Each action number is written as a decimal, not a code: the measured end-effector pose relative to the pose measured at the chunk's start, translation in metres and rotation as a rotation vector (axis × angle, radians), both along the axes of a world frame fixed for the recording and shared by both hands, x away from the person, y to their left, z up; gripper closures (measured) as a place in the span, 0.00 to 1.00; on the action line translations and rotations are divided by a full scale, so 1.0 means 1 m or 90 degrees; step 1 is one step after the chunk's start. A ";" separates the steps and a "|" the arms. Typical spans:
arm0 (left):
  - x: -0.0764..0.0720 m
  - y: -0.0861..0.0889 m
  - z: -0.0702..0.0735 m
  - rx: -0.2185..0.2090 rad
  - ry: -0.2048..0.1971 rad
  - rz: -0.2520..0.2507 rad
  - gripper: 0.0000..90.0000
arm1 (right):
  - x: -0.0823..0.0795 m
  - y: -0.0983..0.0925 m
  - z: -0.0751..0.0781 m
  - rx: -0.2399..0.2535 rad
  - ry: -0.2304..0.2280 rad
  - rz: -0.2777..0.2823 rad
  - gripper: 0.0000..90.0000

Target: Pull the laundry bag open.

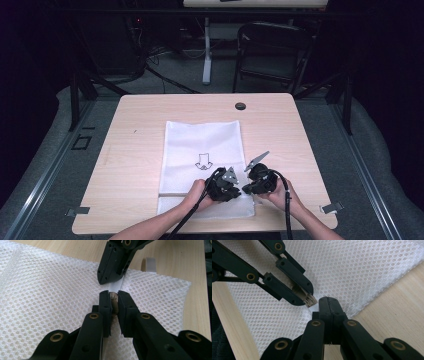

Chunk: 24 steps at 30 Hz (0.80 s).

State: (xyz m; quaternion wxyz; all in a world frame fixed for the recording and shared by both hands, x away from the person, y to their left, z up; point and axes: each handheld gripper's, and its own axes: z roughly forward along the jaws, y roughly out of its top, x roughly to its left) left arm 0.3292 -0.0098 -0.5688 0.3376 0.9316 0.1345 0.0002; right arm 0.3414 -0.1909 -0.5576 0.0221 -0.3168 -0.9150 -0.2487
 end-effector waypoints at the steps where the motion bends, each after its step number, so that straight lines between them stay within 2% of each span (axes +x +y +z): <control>1: 0.000 0.000 0.000 0.000 0.000 -0.001 0.92 | 0.000 0.000 0.000 -0.002 0.001 0.003 1.00; 3: 0.001 0.001 0.000 -0.001 0.003 -0.001 0.92 | 0.001 -0.001 0.001 -0.010 -0.001 0.008 1.00; 8: 0.001 0.002 -0.001 -0.005 0.010 0.001 0.92 | 0.000 -0.002 0.000 -0.006 -0.001 0.007 1.00; 12: 0.003 0.004 0.000 -0.003 0.016 0.004 0.92 | 0.000 -0.002 -0.001 0.007 0.001 0.003 1.00; 13: 0.004 0.004 -0.002 -0.014 0.027 0.000 0.92 | -0.001 -0.002 -0.002 0.018 -0.003 -0.006 1.00; 14: 0.004 0.005 -0.001 -0.008 0.025 0.004 0.92 | -0.003 -0.001 -0.003 0.026 -0.006 -0.015 1.00; 15: 0.004 0.005 -0.001 -0.006 0.026 0.002 0.92 | 0.000 -0.003 -0.001 0.004 -0.002 0.014 1.00; 16: 0.004 0.006 -0.002 -0.018 0.023 -0.002 0.92 | 0.000 -0.003 -0.001 0.005 -0.002 0.014 1.00; 19: 0.005 0.009 -0.001 -0.017 0.026 -0.001 0.92 | 0.000 -0.003 -0.001 0.004 -0.005 0.015 1.00; 20: 0.006 0.012 0.000 -0.013 0.025 0.005 0.92 | -0.003 -0.002 -0.003 0.022 -0.011 -0.005 1.00; 21: 0.008 0.014 -0.001 -0.024 0.034 0.003 0.92 | -0.001 -0.004 -0.001 0.003 -0.011 0.008 1.00; 23: 0.007 0.014 -0.001 -0.019 0.030 0.005 0.91 | -0.001 -0.003 -0.001 0.005 -0.013 0.008 1.00; 24: 0.006 0.014 -0.001 -0.010 0.024 0.006 0.91 | -0.001 -0.002 0.000 -0.005 -0.009 0.012 1.00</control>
